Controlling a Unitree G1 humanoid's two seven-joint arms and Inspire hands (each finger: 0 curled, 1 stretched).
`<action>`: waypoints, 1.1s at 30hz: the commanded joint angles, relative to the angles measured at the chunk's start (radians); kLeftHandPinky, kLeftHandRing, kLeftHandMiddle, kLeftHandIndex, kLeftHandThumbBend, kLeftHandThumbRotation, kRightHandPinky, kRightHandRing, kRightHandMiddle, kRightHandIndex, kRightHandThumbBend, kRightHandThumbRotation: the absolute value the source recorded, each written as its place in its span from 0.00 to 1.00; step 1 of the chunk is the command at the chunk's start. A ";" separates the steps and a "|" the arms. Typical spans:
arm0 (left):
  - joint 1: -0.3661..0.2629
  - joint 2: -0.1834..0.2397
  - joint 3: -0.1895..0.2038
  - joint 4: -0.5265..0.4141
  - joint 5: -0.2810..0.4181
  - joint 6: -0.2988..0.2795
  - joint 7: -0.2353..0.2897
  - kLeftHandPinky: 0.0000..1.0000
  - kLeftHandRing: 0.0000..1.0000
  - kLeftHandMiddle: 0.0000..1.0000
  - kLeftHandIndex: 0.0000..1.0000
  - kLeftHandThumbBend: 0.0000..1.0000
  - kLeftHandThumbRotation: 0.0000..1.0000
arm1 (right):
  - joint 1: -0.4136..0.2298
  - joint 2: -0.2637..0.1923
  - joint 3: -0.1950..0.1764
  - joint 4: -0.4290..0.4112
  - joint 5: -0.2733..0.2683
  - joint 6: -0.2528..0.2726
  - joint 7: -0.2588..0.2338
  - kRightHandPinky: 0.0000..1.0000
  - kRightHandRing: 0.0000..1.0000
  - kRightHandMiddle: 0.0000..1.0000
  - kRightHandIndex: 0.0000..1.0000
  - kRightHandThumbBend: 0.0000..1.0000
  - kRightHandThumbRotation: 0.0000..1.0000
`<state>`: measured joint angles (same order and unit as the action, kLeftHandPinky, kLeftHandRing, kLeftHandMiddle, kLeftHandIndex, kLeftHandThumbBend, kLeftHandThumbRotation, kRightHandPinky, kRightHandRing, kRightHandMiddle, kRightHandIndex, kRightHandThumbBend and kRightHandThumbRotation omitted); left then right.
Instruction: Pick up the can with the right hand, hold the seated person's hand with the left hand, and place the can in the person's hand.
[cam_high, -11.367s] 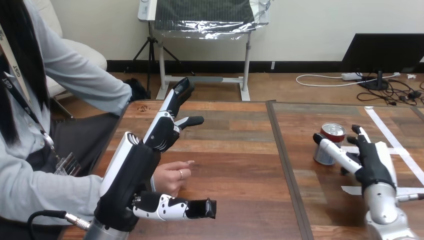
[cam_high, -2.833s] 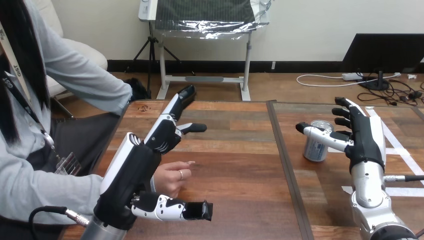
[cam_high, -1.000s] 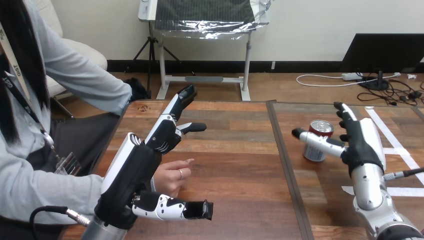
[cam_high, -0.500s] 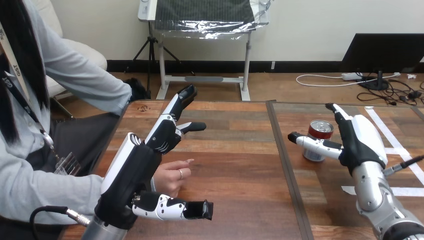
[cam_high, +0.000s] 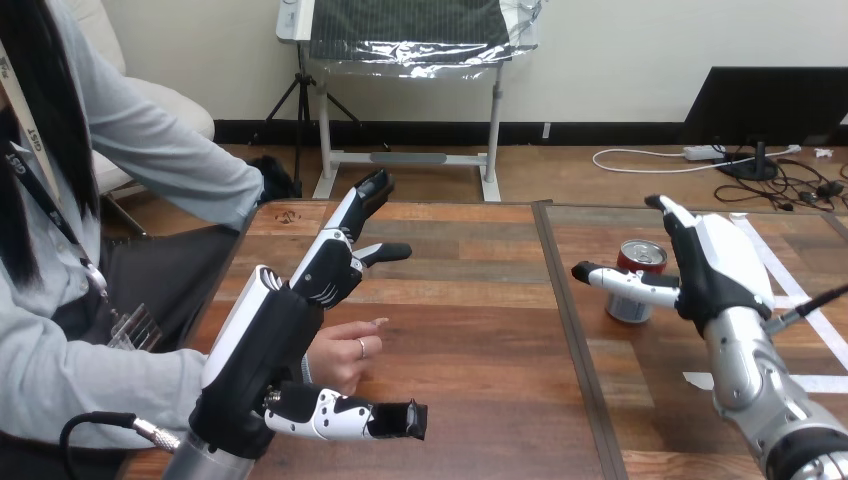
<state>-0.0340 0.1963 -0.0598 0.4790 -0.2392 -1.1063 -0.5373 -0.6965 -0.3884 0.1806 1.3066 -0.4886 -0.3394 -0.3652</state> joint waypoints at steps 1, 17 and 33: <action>-0.034 0.002 0.003 -0.021 -0.021 0.004 0.000 0.83 1.00 1.00 0.99 1.00 0.43 | -0.095 -0.011 0.011 -0.005 -0.006 0.001 -0.021 1.00 1.00 0.95 0.94 1.00 0.57; -0.035 0.006 0.007 -0.021 -0.013 -0.004 0.000 0.82 1.00 1.00 0.99 1.00 0.43 | -0.093 -0.010 0.002 0.007 0.014 0.014 0.009 1.00 1.00 0.96 0.95 1.00 0.56; -0.034 0.009 0.009 -0.018 -0.001 -0.017 0.001 0.80 1.00 1.00 1.00 1.00 0.45 | -0.096 -0.013 -0.001 0.016 0.019 0.035 0.039 1.00 1.00 0.96 0.96 1.00 0.56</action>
<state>-0.0339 0.1966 -0.0595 0.4787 -0.2425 -1.1046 -0.5407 -0.7123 -0.3900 0.1854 1.3255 -0.4816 -0.3051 -0.3335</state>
